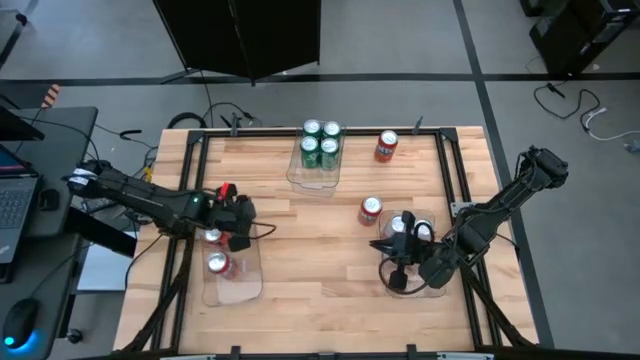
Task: Sort soda cans
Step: Move the bottom left transparent bin to the top left of the table, then adjust the top center transparent bin on the table, then put the bottom red soda can into the top left transparent bin
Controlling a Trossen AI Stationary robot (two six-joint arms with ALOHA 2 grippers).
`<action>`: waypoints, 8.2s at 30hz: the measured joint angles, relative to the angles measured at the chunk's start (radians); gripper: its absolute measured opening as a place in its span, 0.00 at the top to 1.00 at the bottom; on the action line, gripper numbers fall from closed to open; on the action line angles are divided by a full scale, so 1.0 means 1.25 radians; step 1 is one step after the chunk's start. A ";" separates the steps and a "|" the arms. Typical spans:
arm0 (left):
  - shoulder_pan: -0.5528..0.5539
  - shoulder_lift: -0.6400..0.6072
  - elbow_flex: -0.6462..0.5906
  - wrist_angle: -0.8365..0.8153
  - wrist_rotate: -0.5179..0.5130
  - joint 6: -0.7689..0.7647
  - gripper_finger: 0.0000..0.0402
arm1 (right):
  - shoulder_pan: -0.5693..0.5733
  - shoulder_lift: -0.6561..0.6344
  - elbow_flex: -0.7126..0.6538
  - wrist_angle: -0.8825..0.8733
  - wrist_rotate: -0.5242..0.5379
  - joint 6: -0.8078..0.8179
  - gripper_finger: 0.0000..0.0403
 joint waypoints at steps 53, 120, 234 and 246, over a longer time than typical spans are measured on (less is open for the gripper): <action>0.372 -0.054 0.094 0.079 0.181 0.246 1.00 | -0.123 0.131 0.000 0.239 -0.091 -0.147 0.98; -0.111 -0.259 -0.051 0.466 0.168 0.201 1.00 | -0.198 0.257 0.043 0.398 -0.248 -0.272 0.98; -0.048 -0.212 -0.239 0.485 -0.253 0.128 1.00 | -0.907 0.375 0.130 0.293 -0.651 -0.134 0.96; -0.047 -0.211 -0.238 0.560 -0.143 0.190 1.00 | -0.624 0.066 0.132 -0.154 -0.522 -0.189 0.83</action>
